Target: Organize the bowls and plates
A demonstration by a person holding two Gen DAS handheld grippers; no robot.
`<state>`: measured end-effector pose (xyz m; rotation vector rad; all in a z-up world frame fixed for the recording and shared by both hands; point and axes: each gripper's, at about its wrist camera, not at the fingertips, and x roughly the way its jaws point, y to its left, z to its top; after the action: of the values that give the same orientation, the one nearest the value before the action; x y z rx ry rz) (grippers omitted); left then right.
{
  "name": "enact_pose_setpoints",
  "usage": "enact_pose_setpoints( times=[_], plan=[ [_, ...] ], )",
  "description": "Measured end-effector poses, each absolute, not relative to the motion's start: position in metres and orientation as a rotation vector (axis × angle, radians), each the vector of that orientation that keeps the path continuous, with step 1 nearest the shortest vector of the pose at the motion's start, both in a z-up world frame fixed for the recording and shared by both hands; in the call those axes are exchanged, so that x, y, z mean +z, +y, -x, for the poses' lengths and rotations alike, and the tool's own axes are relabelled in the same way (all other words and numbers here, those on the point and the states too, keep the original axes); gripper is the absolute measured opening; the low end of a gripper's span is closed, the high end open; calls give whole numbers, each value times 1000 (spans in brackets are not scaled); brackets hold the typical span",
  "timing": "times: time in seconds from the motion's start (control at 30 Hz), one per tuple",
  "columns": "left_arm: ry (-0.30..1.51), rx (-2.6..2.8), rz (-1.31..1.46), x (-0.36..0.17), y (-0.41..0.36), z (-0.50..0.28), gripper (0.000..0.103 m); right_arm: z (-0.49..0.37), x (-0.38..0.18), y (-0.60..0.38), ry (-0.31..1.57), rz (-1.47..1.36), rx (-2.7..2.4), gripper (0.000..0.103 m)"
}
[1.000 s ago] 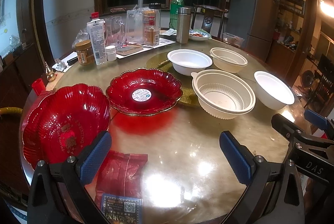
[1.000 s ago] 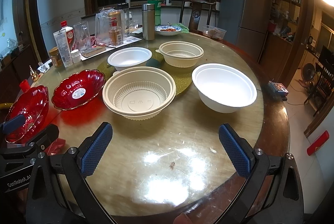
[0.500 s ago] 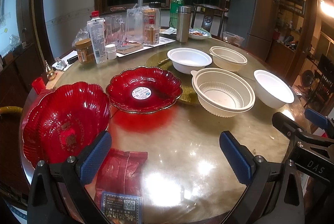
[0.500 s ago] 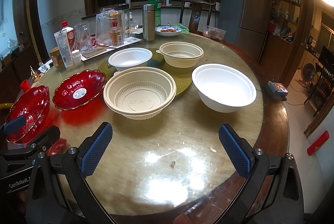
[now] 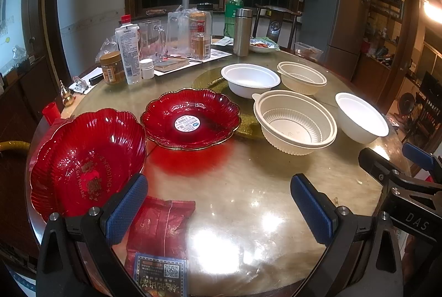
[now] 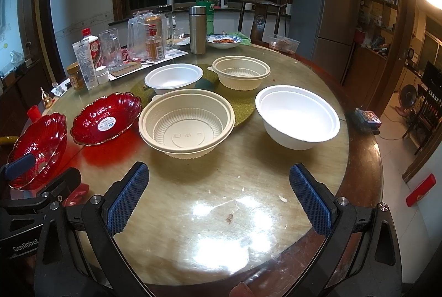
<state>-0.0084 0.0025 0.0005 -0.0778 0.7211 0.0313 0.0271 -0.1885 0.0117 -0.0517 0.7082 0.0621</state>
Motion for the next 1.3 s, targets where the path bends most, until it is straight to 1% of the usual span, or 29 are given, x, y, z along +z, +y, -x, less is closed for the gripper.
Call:
enact_pose_setpoints(
  times=[0.27,0.43,0.63,0.8,0.93,0.97,1.1,1.17,1.23,1.27,1.3],
  plan=[
    [736,-14,111,3,8,15,103,-26,11,-188,710,36,77,103],
    [687,-5,131,16,34,38,103,-24,8,-179,753,-33,192,103],
    [621,199,225,28,117,64,103,-32,1,-144,857,-178,466,103],
    [698,413,355,3,194,63,103,-49,-14,-98,976,-318,661,103],
    [749,445,472,-21,223,59,102,-67,-33,-55,1081,-408,740,102],
    [759,439,484,-25,226,57,102,-72,-37,-44,1111,-420,750,100],
    [781,435,472,-32,227,43,102,-87,-53,-17,1190,-484,780,96],
    [783,445,478,-35,231,37,102,-94,-59,-6,1210,-501,774,82],
    [773,467,488,-37,238,39,96,-98,-59,4,1206,-494,768,76],
    [778,473,496,-37,241,40,89,-100,-58,6,1209,-494,760,69],
    [792,469,513,-39,244,38,79,-103,-60,10,1220,-492,752,65]
  ],
)
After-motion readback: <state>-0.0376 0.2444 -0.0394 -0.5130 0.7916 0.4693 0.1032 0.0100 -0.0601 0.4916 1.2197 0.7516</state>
